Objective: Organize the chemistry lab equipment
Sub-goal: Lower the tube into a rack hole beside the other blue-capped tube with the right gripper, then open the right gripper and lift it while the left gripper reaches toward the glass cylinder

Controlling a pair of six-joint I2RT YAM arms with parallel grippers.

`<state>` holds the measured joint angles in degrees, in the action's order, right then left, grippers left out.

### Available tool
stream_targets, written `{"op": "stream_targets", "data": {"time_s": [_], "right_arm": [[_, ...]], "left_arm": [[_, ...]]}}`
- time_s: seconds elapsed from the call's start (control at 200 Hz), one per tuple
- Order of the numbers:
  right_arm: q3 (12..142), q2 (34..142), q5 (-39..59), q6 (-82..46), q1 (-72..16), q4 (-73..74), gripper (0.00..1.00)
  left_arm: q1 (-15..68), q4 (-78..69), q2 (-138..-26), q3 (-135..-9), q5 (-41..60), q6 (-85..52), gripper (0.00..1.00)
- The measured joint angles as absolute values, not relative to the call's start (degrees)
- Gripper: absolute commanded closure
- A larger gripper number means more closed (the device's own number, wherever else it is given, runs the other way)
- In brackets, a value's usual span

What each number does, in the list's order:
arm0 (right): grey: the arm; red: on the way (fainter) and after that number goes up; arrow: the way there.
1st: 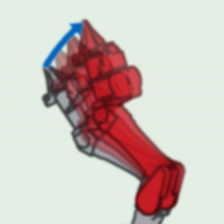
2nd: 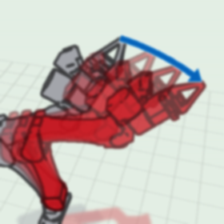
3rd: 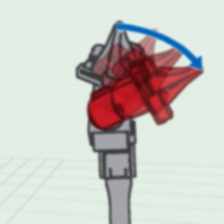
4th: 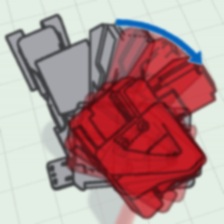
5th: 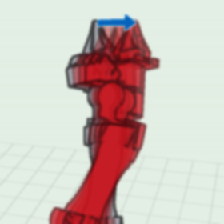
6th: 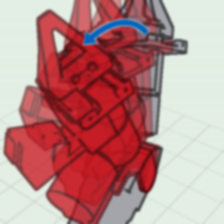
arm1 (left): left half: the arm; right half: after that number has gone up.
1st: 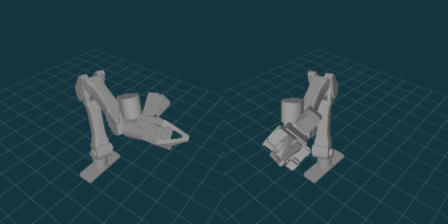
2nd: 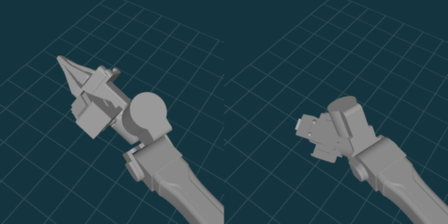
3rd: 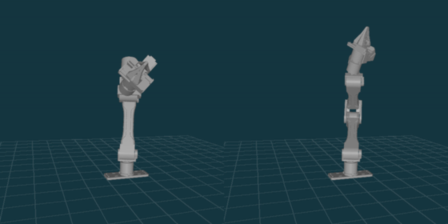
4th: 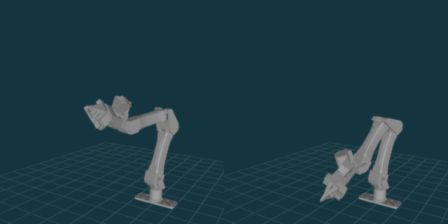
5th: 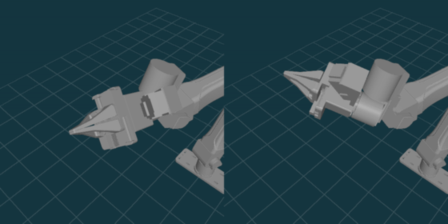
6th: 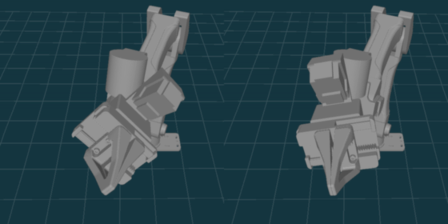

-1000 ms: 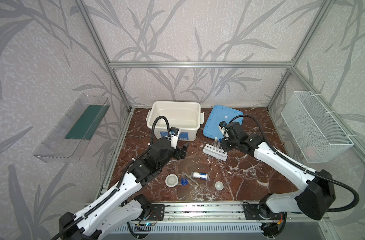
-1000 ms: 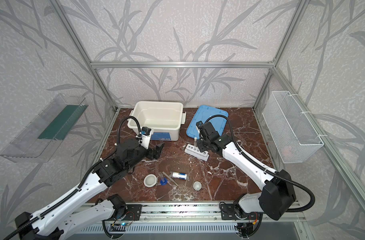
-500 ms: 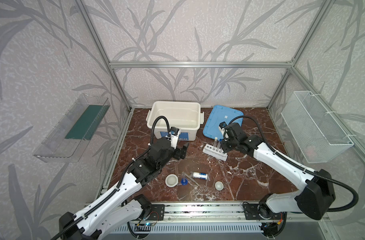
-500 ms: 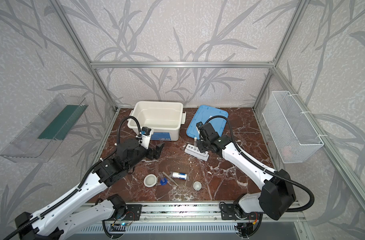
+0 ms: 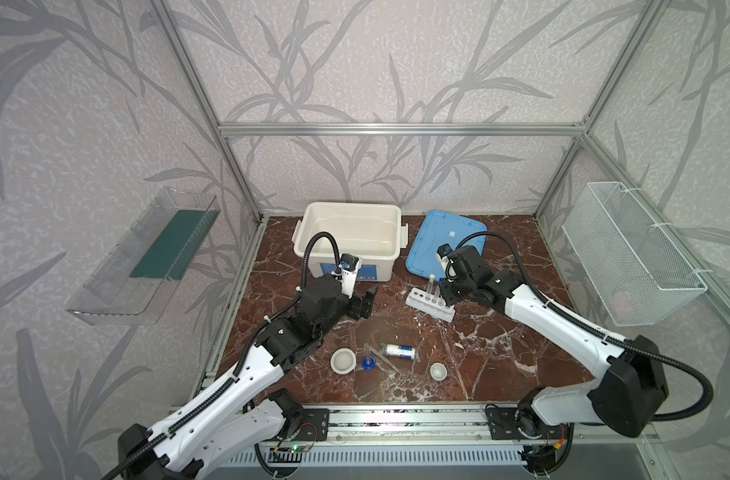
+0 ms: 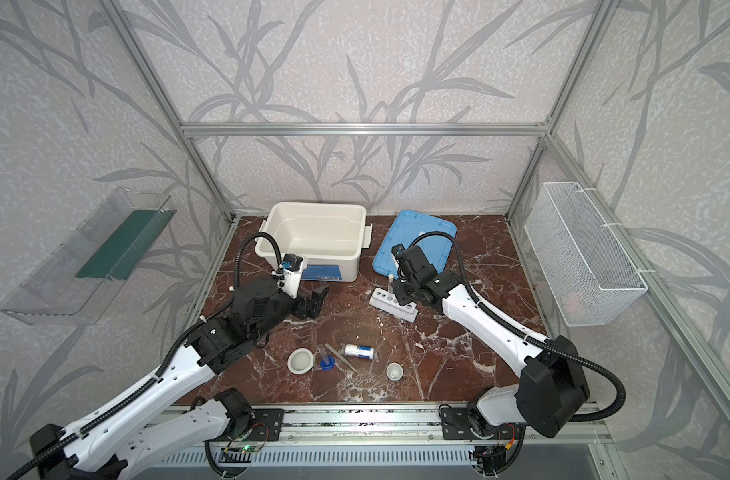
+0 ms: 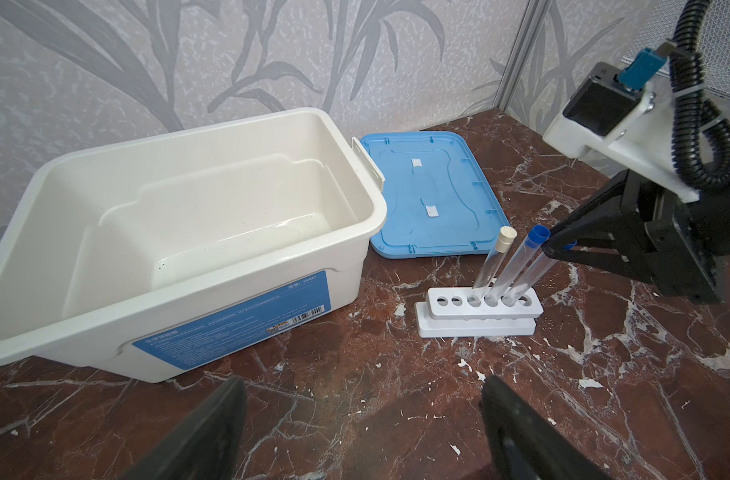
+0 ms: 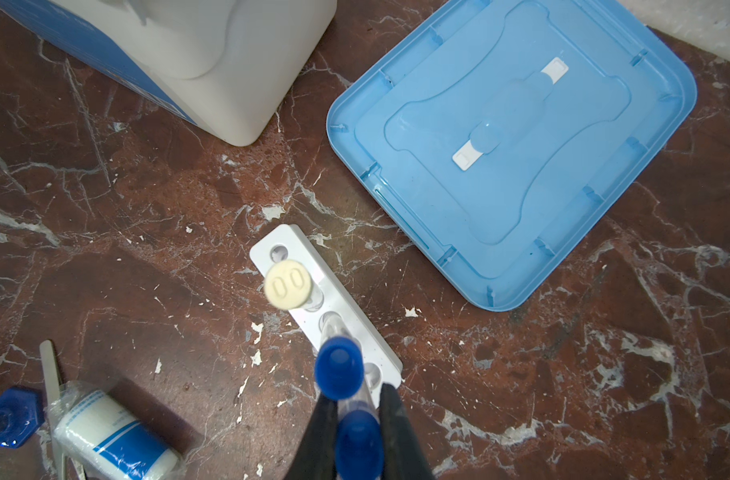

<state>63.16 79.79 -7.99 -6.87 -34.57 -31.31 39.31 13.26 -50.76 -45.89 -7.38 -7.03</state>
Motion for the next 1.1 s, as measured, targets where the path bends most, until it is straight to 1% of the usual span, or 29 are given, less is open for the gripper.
{"op": "stream_targets", "data": {"time_s": [0.415,0.82,1.005,1.1], "right_arm": [[63.2,79.8,-7.8,-6.9,-34.6,-31.8,0.64],[66.5,76.0,-7.7,-5.9,-34.6,-35.9,0.58],[67.5,72.4,-8.0,-5.1,-34.7,-37.6,0.50],[67.4,69.9,-8.0,-4.2,-35.7,-37.9,0.48]], "left_arm": [[39.3,13.3,-50.8,-45.9,-6.7,-5.9,0.12],[39.3,14.0,-51.3,-45.9,-5.2,-4.5,0.12],[39.3,16.6,-51.2,-45.9,-4.6,-3.3,0.12],[39.3,19.5,-50.9,-46.6,-5.2,-2.0,0.12]]}}
